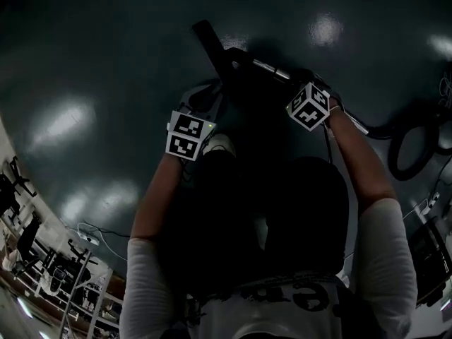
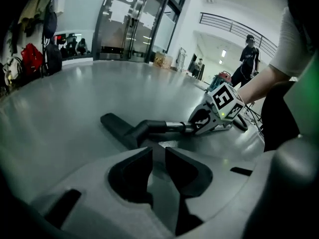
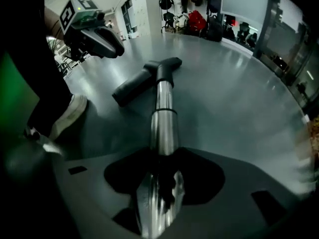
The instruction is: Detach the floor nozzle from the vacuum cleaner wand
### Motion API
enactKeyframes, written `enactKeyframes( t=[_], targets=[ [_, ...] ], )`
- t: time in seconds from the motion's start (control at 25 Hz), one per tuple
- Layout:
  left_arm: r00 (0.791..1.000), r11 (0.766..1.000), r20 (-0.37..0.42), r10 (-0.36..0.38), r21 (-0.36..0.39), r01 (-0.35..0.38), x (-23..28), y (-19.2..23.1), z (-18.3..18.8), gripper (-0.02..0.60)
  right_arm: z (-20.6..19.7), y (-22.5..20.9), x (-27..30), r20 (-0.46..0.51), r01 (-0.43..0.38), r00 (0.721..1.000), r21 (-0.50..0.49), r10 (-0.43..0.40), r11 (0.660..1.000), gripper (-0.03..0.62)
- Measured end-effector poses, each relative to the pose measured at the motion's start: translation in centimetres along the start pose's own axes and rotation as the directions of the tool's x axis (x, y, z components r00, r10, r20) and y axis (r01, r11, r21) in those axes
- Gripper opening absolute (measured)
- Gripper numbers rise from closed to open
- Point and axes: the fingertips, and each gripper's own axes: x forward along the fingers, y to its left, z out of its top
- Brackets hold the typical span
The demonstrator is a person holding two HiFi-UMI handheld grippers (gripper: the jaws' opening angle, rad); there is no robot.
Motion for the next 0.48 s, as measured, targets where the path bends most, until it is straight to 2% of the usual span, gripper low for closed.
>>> enactKeyframes(
  t=[0.12,0.24,0.48],
  targets=[
    [1.0,0.999,-0.021,-0.017,-0.036,0.017,1.2,-0.4,-1.4,0.097,-0.2,0.4,1.6,0.003,-0.027,1.0,-0.05,0.027,0.998,0.172],
    [0.998,0.997,-0.035,-0.045,-0.065,0.043,2.1,-0.6,-1.7,0.163,-0.1,0.4,2.0,0.031,-0.071,0.997,-0.082,0.074,0.994,0.173],
    [0.998,0.984,-0.035,-0.058,-0.17,0.051,3.9,-0.2,-2.7,0.332,0.0,0.1,1.7,0.072,-0.027,0.997,-0.035,0.029,0.999,0.175]
  ],
)
